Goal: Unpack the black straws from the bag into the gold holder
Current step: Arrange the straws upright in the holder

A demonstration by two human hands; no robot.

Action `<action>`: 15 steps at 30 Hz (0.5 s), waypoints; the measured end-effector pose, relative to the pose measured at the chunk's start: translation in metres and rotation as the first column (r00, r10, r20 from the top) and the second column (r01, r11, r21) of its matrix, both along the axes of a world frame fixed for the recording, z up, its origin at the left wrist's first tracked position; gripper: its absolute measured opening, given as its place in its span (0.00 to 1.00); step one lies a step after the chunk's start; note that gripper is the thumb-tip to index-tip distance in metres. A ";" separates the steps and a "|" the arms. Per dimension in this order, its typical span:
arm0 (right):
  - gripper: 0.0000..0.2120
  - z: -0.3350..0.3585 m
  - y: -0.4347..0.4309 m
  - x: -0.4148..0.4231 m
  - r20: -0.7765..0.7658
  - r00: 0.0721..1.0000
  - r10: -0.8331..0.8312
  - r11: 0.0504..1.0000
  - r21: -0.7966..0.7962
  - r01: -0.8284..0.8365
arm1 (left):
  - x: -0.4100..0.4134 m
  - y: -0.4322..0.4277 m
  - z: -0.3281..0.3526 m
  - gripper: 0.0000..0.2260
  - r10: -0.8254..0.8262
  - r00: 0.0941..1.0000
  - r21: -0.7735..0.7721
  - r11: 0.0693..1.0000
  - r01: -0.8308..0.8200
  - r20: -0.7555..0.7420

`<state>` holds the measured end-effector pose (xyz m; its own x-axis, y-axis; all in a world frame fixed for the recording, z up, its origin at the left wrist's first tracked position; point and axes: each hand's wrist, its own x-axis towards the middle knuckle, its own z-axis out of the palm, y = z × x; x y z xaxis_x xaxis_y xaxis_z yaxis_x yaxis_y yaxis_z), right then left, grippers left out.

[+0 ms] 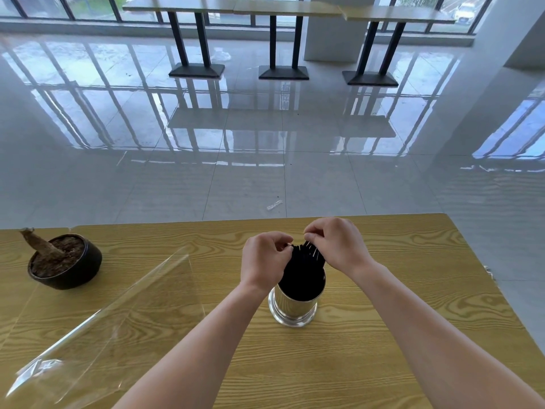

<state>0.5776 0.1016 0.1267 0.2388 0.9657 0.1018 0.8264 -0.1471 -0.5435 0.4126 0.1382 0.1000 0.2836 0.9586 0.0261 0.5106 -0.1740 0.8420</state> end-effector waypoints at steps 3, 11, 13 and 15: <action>0.03 0.002 -0.001 -0.002 -0.011 1.000 -0.013 0.997 0.072 0.013 | -0.001 0.000 0.001 0.08 -0.011 1.000 0.000 1.000 0.011 -0.014; 0.05 0.012 -0.002 -0.004 -0.023 1.000 -0.016 0.972 0.235 0.021 | -0.001 0.000 0.010 0.08 0.015 1.000 0.014 1.000 -0.015 -0.004; 0.05 0.017 -0.002 -0.003 -0.021 1.000 -0.014 0.959 0.283 0.020 | -0.002 0.000 0.016 0.08 0.049 0.998 0.043 0.998 -0.050 0.031; 0.05 0.025 -0.002 -0.002 -0.008 1.000 -0.015 0.944 0.329 0.017 | -0.004 0.000 0.026 0.08 0.065 0.996 0.098 0.993 -0.070 0.057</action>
<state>0.5757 0.0997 0.1519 0.2552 0.8750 0.4115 0.8223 0.0275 -0.5684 0.4089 0.1387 0.1258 0.2142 0.9673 0.1360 0.4786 -0.2253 0.8486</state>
